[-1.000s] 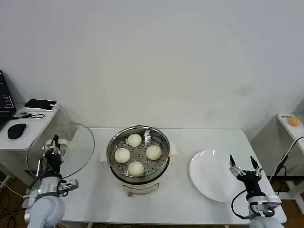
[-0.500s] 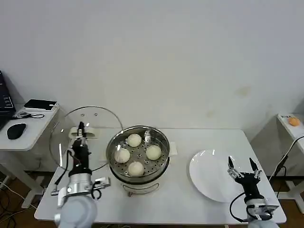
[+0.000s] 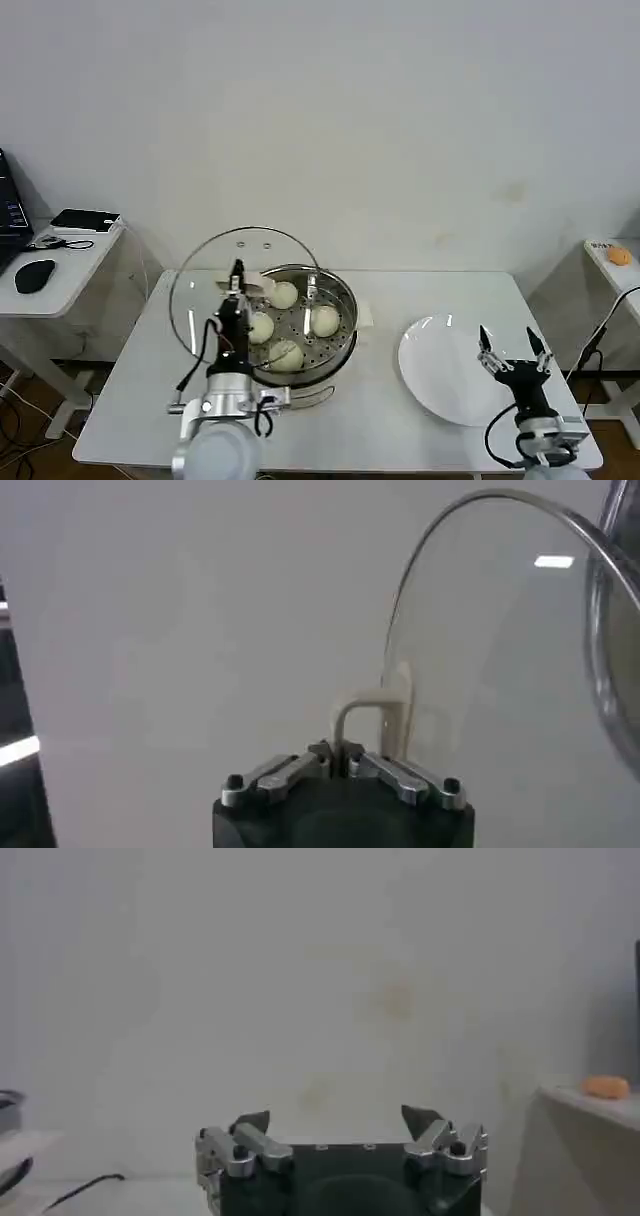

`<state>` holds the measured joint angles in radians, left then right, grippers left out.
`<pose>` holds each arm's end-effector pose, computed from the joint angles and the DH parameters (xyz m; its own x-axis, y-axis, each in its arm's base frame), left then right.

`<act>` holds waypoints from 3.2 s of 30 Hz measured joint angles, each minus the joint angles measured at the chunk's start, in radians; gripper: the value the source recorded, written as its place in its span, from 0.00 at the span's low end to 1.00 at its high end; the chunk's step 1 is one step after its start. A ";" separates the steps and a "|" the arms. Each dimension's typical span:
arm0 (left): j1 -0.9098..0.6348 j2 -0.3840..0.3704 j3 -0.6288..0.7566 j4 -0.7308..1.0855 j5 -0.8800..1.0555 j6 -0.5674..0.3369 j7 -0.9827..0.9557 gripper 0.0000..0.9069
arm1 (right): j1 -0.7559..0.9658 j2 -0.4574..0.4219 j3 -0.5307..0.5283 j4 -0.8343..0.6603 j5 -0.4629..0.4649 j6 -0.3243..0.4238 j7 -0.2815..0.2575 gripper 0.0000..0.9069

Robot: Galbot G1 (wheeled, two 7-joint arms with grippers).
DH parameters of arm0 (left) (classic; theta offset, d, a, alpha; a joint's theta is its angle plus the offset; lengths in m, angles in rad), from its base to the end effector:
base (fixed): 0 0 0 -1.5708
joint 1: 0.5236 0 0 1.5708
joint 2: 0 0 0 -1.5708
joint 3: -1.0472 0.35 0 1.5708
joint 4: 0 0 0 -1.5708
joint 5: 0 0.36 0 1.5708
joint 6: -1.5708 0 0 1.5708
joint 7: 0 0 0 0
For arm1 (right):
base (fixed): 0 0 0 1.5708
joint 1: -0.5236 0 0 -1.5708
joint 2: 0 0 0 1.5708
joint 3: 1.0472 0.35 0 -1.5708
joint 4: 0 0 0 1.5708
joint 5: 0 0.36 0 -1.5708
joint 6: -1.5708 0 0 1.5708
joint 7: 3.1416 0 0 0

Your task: Take steamed baozi put them in steamer then cover it.

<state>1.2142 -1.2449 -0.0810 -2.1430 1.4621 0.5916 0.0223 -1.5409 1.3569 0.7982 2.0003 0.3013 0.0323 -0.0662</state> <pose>0.2384 -0.0732 -0.2312 -0.9640 -0.0496 -0.2611 -0.2633 0.0448 0.9637 0.1937 -0.1292 -0.3049 -0.9960 0.0864 -0.0211 0.0867 0.9961 -0.0137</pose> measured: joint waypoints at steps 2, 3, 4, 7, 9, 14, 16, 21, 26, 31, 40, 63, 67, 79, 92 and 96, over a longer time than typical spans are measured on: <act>-0.004 -0.007 0.018 0.007 0.005 0.003 0.002 0.00 | -0.008 -0.002 0.006 0.010 -0.006 -0.002 0.000 1.00; -0.005 -0.010 0.026 0.011 0.008 0.005 0.003 0.00 | -0.013 -0.003 0.009 0.015 -0.007 -0.002 0.000 1.00; -0.005 -0.013 0.035 0.014 0.011 0.006 0.004 0.00 | -0.018 -0.005 0.011 0.019 -0.008 -0.003 -0.001 1.00; -0.009 -0.024 0.060 0.016 0.017 0.010 0.014 0.00 | -0.027 -0.009 0.020 0.025 -0.010 -0.006 0.002 1.00; -0.014 -0.031 0.077 0.022 0.020 0.012 0.020 0.00 | -0.034 -0.013 0.022 0.026 -0.010 -0.006 0.006 1.00; -0.021 -0.039 0.098 0.042 0.022 0.015 0.028 0.00 | -0.047 -0.018 0.024 0.026 -0.013 -0.005 0.009 1.00; -0.018 -0.041 0.102 0.049 0.023 0.016 0.029 0.00 | -0.048 -0.018 0.023 0.026 -0.016 -0.007 0.009 1.00; -0.025 -0.034 0.121 0.061 0.020 0.018 0.044 0.00 | -0.044 -0.017 0.015 0.026 -0.022 -0.012 0.009 1.00; -0.061 -0.033 0.134 0.100 0.013 0.021 0.060 0.00 | -0.040 -0.009 0.003 0.016 -0.032 -0.008 0.009 1.00; -0.109 -0.044 0.133 0.147 0.006 0.021 0.077 0.00 | -0.034 -0.002 -0.003 0.000 -0.041 -0.002 0.009 1.00; -0.171 -0.072 0.142 0.217 -0.018 0.023 0.112 0.00 | -0.015 0.003 -0.008 -0.032 -0.052 0.006 0.007 1.00; -0.214 -0.058 0.143 0.262 -0.023 0.023 0.241 0.00 | 0.064 0.013 -0.050 -0.141 -0.060 0.032 0.007 1.00; -0.214 -0.059 0.143 0.259 -0.028 0.024 0.262 0.00 | 0.069 0.012 -0.051 -0.151 -0.060 0.033 0.007 1.00; -0.223 -0.058 0.140 0.260 -0.037 0.023 0.280 0.00 | 0.077 0.015 -0.052 -0.167 -0.062 0.034 0.007 1.00; -0.201 -0.054 0.138 0.249 -0.057 0.021 0.262 1.00 | 0.079 0.019 -0.053 -0.175 -0.066 0.037 0.007 1.00; -0.192 -0.050 0.127 0.233 -0.069 0.021 0.264 1.00 | 0.081 0.020 -0.054 -0.179 -0.068 0.038 0.007 1.00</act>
<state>1.0219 -1.2950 0.0461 -1.9103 1.3931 0.6126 0.2867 -1.4601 1.3768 0.7446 1.8217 0.2332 0.0698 -0.0590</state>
